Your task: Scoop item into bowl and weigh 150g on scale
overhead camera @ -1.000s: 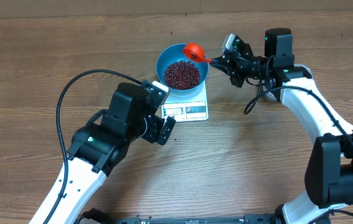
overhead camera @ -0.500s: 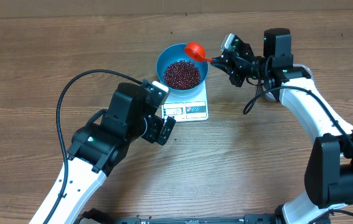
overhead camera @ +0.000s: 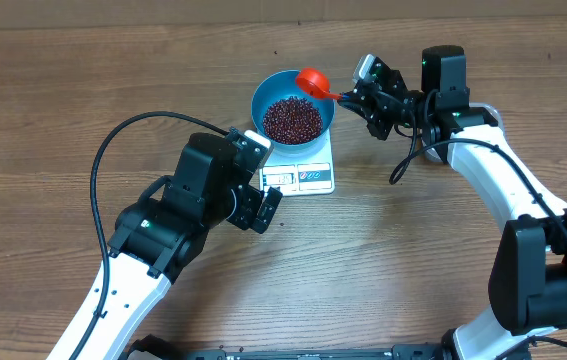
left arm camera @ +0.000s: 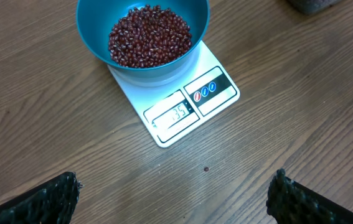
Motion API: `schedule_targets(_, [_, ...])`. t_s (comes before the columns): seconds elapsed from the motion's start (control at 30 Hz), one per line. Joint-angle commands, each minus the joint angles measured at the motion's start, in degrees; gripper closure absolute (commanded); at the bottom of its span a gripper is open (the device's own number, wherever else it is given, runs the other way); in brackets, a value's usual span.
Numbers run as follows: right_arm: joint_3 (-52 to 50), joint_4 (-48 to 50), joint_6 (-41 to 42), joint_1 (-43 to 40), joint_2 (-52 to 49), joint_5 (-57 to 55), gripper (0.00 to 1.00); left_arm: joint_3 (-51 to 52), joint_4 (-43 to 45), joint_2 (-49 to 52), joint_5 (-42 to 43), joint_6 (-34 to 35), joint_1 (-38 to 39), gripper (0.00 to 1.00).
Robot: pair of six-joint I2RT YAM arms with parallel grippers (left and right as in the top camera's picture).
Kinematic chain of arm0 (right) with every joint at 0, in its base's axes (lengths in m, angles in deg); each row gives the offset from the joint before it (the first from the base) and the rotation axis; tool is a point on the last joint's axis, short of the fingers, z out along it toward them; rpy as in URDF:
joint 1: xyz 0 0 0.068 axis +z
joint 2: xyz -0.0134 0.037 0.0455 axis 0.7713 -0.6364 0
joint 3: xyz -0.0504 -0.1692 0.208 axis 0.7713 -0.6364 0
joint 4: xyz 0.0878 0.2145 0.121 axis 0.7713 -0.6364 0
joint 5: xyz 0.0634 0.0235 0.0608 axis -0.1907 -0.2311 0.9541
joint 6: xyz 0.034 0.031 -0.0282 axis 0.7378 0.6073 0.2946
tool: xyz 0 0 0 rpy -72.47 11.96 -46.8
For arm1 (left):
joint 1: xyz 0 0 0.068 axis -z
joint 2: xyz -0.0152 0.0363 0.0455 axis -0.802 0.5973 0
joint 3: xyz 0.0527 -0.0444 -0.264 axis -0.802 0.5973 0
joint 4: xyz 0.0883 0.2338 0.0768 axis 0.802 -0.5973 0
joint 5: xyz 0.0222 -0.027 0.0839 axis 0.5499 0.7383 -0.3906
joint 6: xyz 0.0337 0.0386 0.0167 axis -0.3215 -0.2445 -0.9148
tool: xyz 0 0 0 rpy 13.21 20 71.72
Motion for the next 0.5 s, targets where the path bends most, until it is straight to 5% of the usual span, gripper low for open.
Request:
schedule_targets(0.0, [0.13,0.11,-0.07,0.63,-0.11,0.22,0.96,-1.36,0.0,0.39,0.87,0.52,0.15,0.0])
schedule_targets(0.47, [0.24,0.15,3.3,0.72,0.79,-1.66,0.96,-1.36,0.0,0.39,0.87,0.52,0.15,0.01])
